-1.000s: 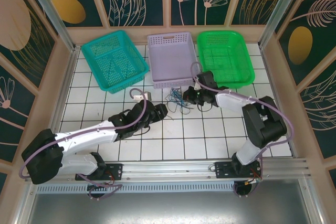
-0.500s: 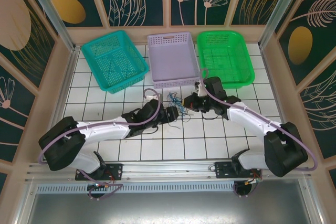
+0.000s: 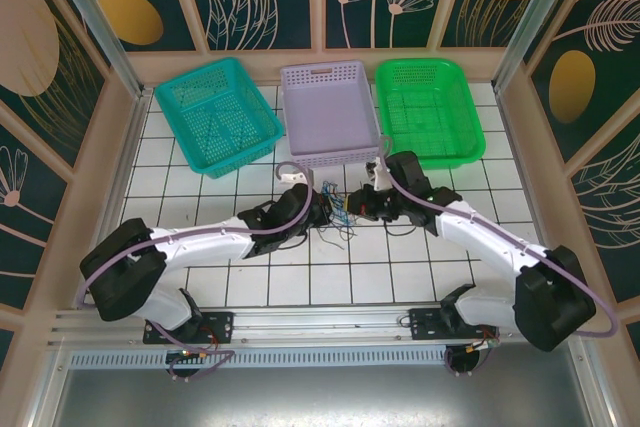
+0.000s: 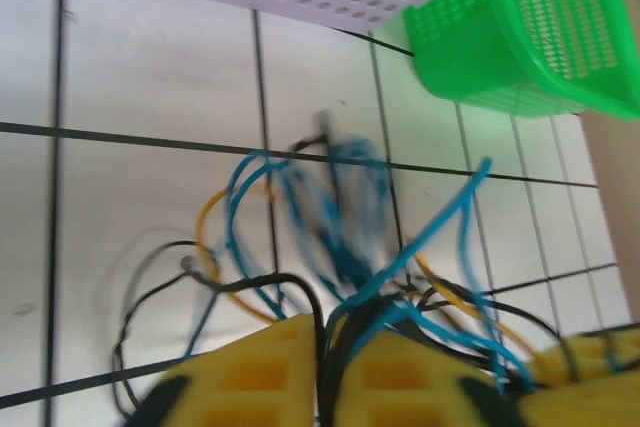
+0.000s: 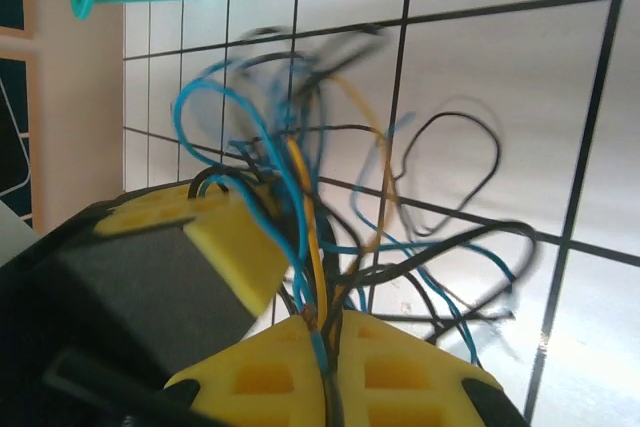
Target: Untangle the cables
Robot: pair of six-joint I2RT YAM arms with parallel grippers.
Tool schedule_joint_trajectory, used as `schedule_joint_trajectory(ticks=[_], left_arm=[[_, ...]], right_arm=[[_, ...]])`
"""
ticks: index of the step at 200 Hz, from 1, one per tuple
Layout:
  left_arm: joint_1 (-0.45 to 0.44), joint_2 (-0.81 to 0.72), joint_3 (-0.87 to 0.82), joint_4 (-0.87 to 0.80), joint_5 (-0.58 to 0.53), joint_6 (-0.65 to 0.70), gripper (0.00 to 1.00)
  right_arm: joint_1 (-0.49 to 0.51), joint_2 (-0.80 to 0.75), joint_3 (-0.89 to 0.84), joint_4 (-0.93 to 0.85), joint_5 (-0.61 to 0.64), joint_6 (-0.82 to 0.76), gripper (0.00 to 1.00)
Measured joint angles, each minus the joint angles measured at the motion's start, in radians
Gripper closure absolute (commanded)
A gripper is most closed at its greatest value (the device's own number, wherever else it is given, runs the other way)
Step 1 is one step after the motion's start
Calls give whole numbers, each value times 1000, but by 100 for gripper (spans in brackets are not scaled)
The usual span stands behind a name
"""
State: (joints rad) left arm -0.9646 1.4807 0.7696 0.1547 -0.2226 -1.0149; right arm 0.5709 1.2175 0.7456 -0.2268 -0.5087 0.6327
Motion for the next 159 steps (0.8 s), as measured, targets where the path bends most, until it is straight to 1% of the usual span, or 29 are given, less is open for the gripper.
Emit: schedule_joint_trajectory(ticks=[21, 49, 87, 126, 159], left_arm=[[-16, -50, -3, -55, -26, 5, 100], [-18, -132, -11, -96, -29, 28, 100], [-18, -172, -15, -132, -54, 35, 100], [-21, -173, 16, -197, -90, 30, 100], [-29, -150, 82, -299, -137, -27, 100]], right_arm=[[0, -11, 35, -50, 58, -60, 100], [5, -11, 76, -78, 119, -126, 100], [22, 10, 120, -142, 204, -201, 100], [27, 10, 135, -148, 221, -212, 100], [12, 9, 135, -146, 227, -205, 100]])
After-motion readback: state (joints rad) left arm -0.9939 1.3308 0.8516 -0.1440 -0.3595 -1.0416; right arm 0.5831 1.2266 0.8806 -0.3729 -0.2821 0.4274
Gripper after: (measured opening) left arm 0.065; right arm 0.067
